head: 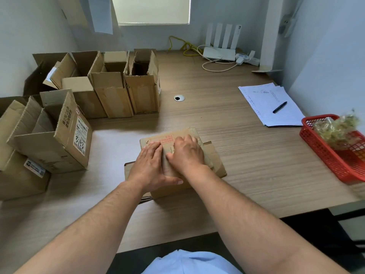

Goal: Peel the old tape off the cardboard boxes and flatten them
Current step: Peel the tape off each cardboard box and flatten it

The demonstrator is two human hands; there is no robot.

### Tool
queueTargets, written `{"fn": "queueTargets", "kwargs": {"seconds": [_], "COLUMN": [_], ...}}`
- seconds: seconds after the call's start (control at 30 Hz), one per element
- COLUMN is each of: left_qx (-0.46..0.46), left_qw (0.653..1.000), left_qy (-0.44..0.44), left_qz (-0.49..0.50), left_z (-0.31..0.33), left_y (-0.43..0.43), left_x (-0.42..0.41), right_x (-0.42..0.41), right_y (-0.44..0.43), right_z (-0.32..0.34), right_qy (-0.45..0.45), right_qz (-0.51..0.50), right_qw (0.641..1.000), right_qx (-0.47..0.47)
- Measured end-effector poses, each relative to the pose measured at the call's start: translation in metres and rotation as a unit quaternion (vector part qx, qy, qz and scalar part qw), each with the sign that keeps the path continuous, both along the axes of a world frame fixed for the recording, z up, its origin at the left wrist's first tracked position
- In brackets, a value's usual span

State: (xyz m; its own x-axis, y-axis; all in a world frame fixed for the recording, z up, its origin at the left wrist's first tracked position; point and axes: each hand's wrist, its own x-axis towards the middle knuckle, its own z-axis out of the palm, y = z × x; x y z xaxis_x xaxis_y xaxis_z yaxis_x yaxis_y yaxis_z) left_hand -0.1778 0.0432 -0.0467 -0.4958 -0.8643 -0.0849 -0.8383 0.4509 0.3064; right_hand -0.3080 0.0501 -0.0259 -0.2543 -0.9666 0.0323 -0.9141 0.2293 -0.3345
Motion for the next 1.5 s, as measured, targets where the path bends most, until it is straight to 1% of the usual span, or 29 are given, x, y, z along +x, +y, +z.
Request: {"fn": "queueTargets", "kwargs": {"seconds": [0.07,0.13,0.2,0.23,0.27,0.3,0.33,0.4,0.43,0.47,0.53,0.57,0.63,0.7,0.77,0.93,1.03,1.1,1.13,1.17,1.2,1.23,1.27,1.3,1.37,1.43,1.47,1.5], "left_qx": [-0.007,-0.009,-0.011,-0.013,-0.015,-0.016,-0.017,-0.020,-0.022,-0.024,-0.027,-0.029,-0.030,-0.030,-0.032,-0.020,-0.020,-0.029,-0.031,-0.033,-0.033,-0.033,-0.033,-0.034,-0.032,-0.022,-0.015,-0.008], "left_qw": [1.000,1.000,1.000,1.000,1.000,0.999,0.999,0.999,0.999,0.999,0.999,0.998,0.998,0.997,0.996,0.995,0.994,0.993,0.993,0.993,0.993,0.993,0.993,0.992,0.992,0.994,0.994,0.994], "left_qy": [-0.004,-0.012,-0.013,-0.014,-0.016,-0.019,-0.023,-0.029,-0.031,-0.032,-0.038,-0.041,-0.049,-0.065,-0.076,-0.095,-0.106,-0.110,-0.111,-0.110,-0.109,-0.109,-0.111,-0.114,-0.114,-0.106,-0.103,-0.104], "left_qz": [-0.002,-0.007,-0.011,-0.014,-0.017,-0.019,-0.020,-0.020,-0.021,-0.022,-0.026,-0.027,-0.029,-0.029,-0.021,-0.025,-0.023,-0.027,-0.030,-0.031,-0.033,-0.035,-0.038,-0.041,-0.040,-0.032,-0.032,-0.033], "left_z": [-0.001,-0.001,0.000,0.000,0.000,0.000,-0.001,-0.001,-0.001,-0.001,0.001,0.002,0.005,0.007,0.009,0.007,0.004,0.003,0.002,0.002,0.001,0.001,0.001,0.002,0.005,0.009,0.011,0.012], "left_y": [0.000,0.000,0.000,0.001,0.001,0.001,0.001,0.002,0.002,0.003,0.003,0.002,0.002,0.001,0.002,0.007,0.006,0.006,0.006,0.005,0.005,0.005,0.005,0.005,0.004,0.003,0.003,0.003], "left_x": [0.002,0.004,0.006,0.007,0.008,0.011,0.014,0.020,0.022,0.023,0.023,0.022,0.020,0.019,0.015,-0.003,-0.004,-0.002,-0.001,0.000,0.001,0.001,0.001,0.001,0.000,-0.007,-0.013,-0.020], "right_x": [0.001,-0.001,-0.004,-0.007,-0.010,-0.014,-0.020,-0.033,-0.037,-0.040,-0.042,-0.040,-0.035,-0.028,-0.022,-0.018,-0.015,-0.022,-0.028,-0.036,-0.045,-0.052,-0.056,-0.058,-0.061,-0.064,-0.065,-0.065], "right_y": [0.004,0.006,0.005,0.004,0.003,0.002,0.002,0.005,0.007,0.008,0.006,0.005,0.003,0.005,0.007,0.011,0.015,0.014,0.012,0.009,0.008,0.008,0.009,0.011,0.016,0.016,0.015,0.013], "right_z": [-0.002,-0.001,0.003,0.004,0.007,0.009,0.011,0.014,0.014,0.014,0.015,0.016,0.014,0.011,0.005,0.003,0.001,0.003,0.004,0.005,0.007,0.009,0.010,0.010,0.010,0.010,0.010,0.011], "right_qy": [0.049,0.077,0.065,0.034,-0.017,-0.089,-0.184,-0.371,-0.415,-0.406,-0.275,-0.208,-0.123,-0.044,0.015,0.079,0.115,0.083,0.040,-0.029,-0.124,-0.226,-0.308,-0.354,-0.385,-0.398,-0.391,-0.365], "right_qz": [0.035,0.053,0.047,0.031,-0.001,-0.048,-0.106,-0.211,-0.235,-0.230,-0.173,-0.142,-0.098,-0.074,-0.043,0.005,0.046,0.026,-0.007,-0.053,-0.106,-0.152,-0.187,-0.206,-0.218,-0.208,-0.189,-0.161], "right_qw": [0.998,0.994,0.995,0.997,0.998,0.994,0.977,0.904,0.879,0.884,0.946,0.968,0.987,0.995,0.998,0.996,0.991,0.995,0.999,0.998,0.987,0.962,0.932,0.912,0.896,0.893,0.901,0.917], "right_qx": [-0.036,-0.062,-0.065,-0.061,-0.054,-0.042,-0.035,-0.028,-0.025,-0.019,-0.002,0.006,0.037,0.059,0.049,-0.031,-0.053,-0.042,-0.025,-0.003,0.014,0.023,0.028,0.032,0.023,0.011,0.012,0.019]}}
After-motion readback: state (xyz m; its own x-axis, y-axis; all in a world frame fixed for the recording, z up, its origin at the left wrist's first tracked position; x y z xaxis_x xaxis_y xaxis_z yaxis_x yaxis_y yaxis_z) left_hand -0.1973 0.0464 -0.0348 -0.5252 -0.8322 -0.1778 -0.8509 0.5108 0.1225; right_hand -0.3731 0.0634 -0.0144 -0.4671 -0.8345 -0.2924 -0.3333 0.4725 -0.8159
